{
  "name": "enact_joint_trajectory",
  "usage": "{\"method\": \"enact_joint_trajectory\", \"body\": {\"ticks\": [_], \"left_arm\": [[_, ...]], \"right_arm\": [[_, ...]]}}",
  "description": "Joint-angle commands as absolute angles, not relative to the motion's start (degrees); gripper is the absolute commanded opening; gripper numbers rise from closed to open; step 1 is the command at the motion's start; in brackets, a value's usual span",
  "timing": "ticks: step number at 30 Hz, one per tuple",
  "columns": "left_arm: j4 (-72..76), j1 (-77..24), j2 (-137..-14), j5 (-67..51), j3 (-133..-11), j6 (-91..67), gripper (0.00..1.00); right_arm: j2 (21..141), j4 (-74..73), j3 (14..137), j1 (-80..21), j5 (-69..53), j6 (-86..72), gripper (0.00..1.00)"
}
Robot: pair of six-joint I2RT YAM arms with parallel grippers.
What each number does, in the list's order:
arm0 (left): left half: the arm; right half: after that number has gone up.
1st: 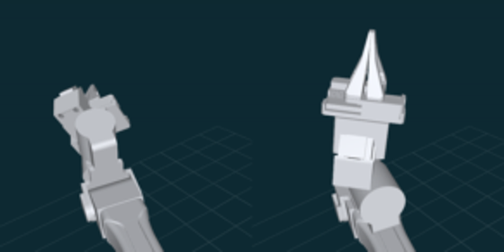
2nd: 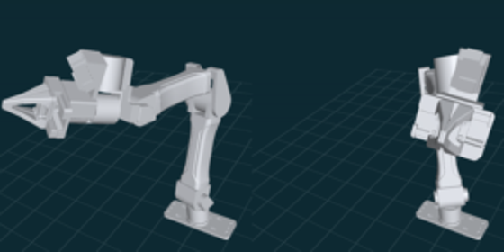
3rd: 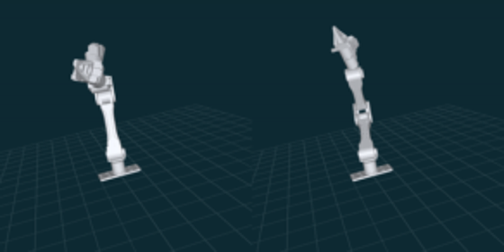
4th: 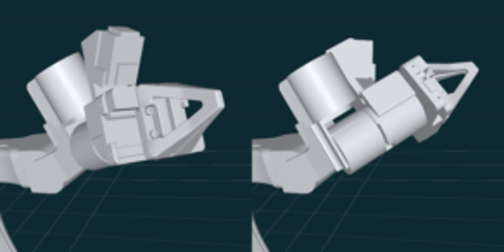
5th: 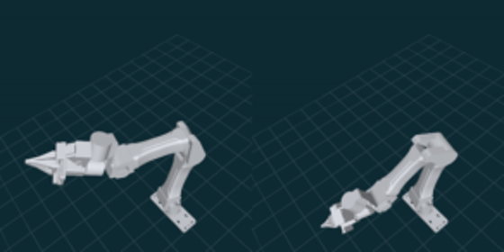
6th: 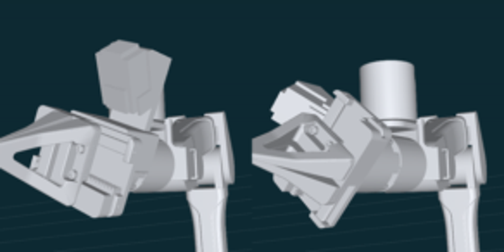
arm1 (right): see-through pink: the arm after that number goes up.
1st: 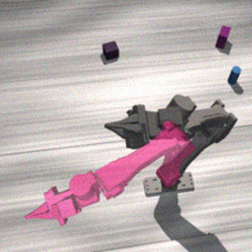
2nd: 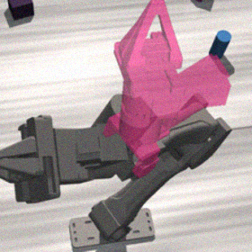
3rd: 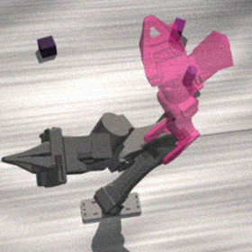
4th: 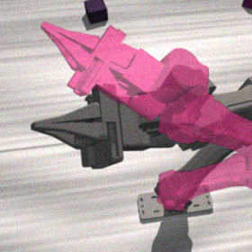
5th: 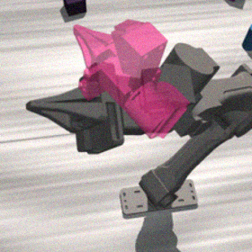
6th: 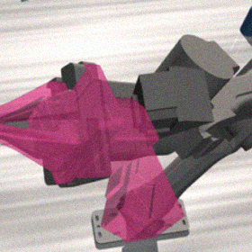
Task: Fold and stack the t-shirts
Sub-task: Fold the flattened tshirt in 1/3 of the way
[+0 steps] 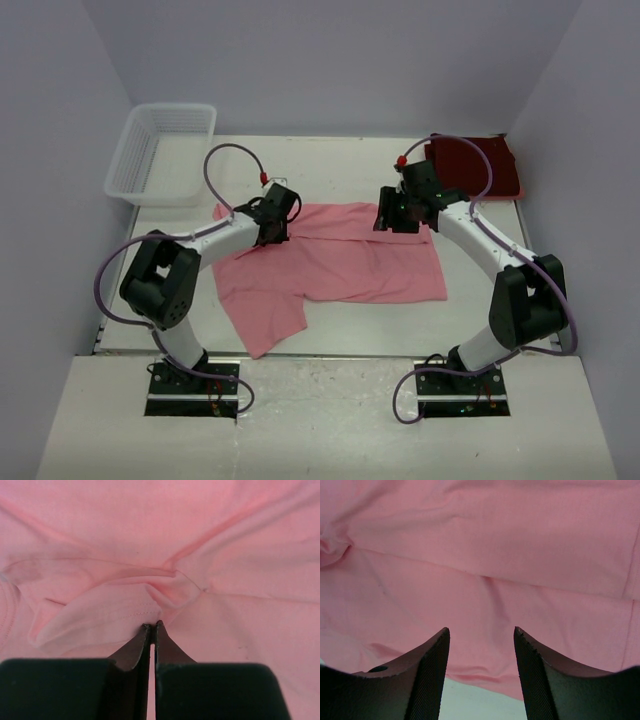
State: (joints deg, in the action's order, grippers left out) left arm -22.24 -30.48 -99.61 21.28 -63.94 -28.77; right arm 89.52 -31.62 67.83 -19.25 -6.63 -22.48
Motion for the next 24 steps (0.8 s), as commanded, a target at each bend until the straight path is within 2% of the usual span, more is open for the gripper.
{"method": "enact_joint_trajectory", "body": {"ticks": [1,24], "left_arm": [[-23.9,-31.8,-96.9,20.1,-63.6,-31.7,0.00],[-23.8,-37.9,-88.2,19.2,-50.4,-39.2,0.00]], "right_arm": [[88.4,-30.2,68.4,-19.6,-6.3,-22.1,0.56],[89.7,-30.7,69.0,-19.8,-5.9,-22.4,0.56]]}}
